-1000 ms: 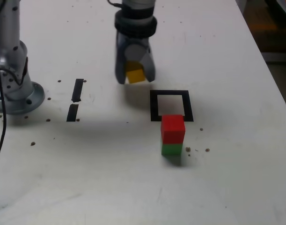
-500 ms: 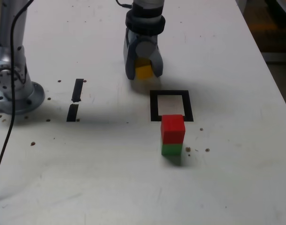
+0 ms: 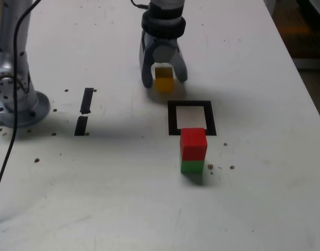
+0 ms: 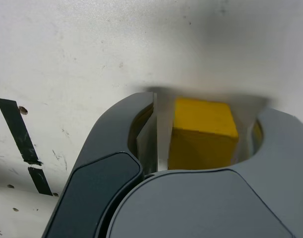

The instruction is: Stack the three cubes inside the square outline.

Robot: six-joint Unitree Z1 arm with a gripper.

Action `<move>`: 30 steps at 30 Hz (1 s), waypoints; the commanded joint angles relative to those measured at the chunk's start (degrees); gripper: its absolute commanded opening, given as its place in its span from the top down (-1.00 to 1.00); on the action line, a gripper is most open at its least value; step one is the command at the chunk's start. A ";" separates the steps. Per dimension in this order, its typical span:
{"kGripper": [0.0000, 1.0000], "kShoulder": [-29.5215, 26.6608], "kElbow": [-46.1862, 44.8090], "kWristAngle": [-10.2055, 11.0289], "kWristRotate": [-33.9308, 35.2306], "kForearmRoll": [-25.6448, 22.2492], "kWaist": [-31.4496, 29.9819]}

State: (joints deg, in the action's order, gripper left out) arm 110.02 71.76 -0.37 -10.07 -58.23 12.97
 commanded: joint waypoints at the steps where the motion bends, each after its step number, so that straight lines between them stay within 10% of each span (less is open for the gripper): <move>1: -0.94 -1.43 0.07 0.48 0.35 -0.24 -0.25; 16: -0.99 -16.28 1.09 3.01 9.66 -10.53 -8.03; 30: -1.00 -13.15 12.41 1.40 18.74 -14.79 -23.91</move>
State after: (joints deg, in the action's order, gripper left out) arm 96.11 82.49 1.13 8.09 -72.37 -9.63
